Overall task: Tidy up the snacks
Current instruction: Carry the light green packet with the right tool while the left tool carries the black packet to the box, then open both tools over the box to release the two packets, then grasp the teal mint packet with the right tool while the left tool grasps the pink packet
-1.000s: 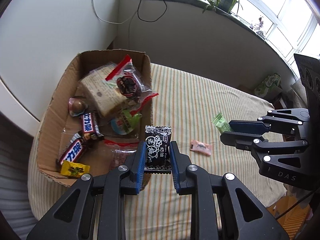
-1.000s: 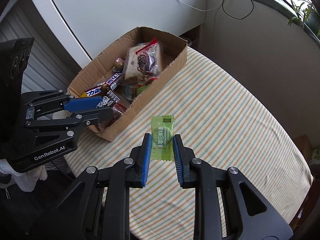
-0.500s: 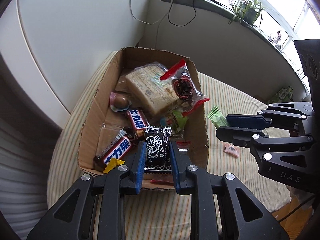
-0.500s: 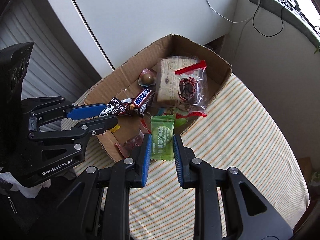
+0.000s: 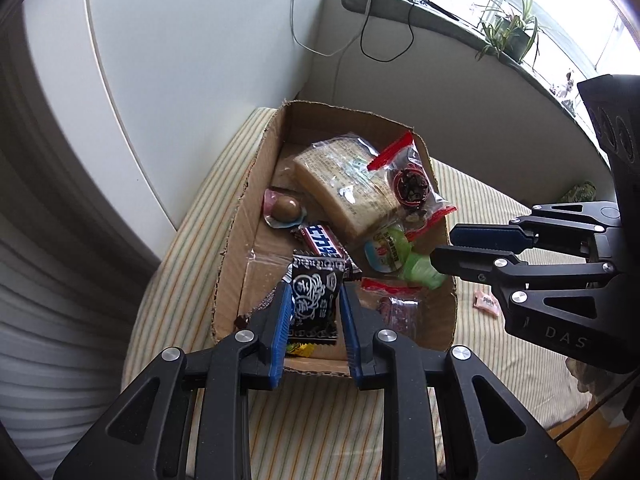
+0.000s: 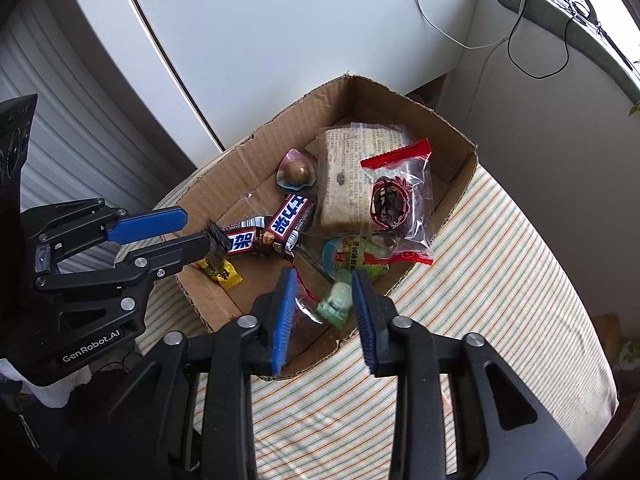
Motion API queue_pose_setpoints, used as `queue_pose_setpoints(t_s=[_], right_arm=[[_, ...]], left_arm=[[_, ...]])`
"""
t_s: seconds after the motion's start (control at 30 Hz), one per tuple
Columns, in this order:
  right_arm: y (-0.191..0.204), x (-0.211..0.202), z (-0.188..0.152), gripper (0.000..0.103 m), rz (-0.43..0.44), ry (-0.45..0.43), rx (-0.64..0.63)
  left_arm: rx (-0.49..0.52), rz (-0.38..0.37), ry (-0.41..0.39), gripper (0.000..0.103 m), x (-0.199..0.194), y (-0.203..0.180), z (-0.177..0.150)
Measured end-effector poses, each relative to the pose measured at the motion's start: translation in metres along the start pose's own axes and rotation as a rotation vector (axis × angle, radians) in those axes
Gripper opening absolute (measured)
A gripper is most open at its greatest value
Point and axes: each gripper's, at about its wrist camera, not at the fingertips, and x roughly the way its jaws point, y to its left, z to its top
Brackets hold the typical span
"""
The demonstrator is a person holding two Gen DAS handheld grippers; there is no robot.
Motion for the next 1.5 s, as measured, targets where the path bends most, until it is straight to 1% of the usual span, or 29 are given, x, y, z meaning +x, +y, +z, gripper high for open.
queue_pose_setpoints(t_s=[0.03, 0.07, 0.33, 0.53, 0.93, 1.2, 1.5], right_arm=[[0.000, -0.001, 0.000, 0.047, -0.007, -0.006, 0.002], [0.000, -0.003, -0.001, 0.049, -0.010, -0.012, 0.003], [-0.006, -0.014, -0.005, 0.049, -0.025, -0.026, 0.028], [-0.010, -0.022, -0.011, 0.049, -0.032, -0.033, 0.036], [-0.043, -0.041, -0.031, 0.050, -0.035, -0.058, 0.115], [-0.077, -0.055, -0.060, 0.050, -0.056, -0.061, 0.186], [-0.128, -0.068, -0.110, 0.050, -0.099, -0.041, 0.301]], left_arm=[[0.001, 0.000, -0.001, 0.028, 0.000, 0.001, 0.000], [0.002, 0.000, -0.004, 0.031, -0.001, 0.001, 0.000], [0.013, -0.003, -0.014, 0.031, -0.006, 0.000, 0.003], [0.024, -0.005, -0.021, 0.031, -0.011, -0.008, 0.003], [0.073, -0.019, -0.024, 0.031, -0.016, -0.041, 0.008], [0.119, -0.047, -0.008, 0.031, -0.012, -0.073, 0.008], [0.178, -0.099, 0.022, 0.031, -0.004, -0.117, 0.001]])
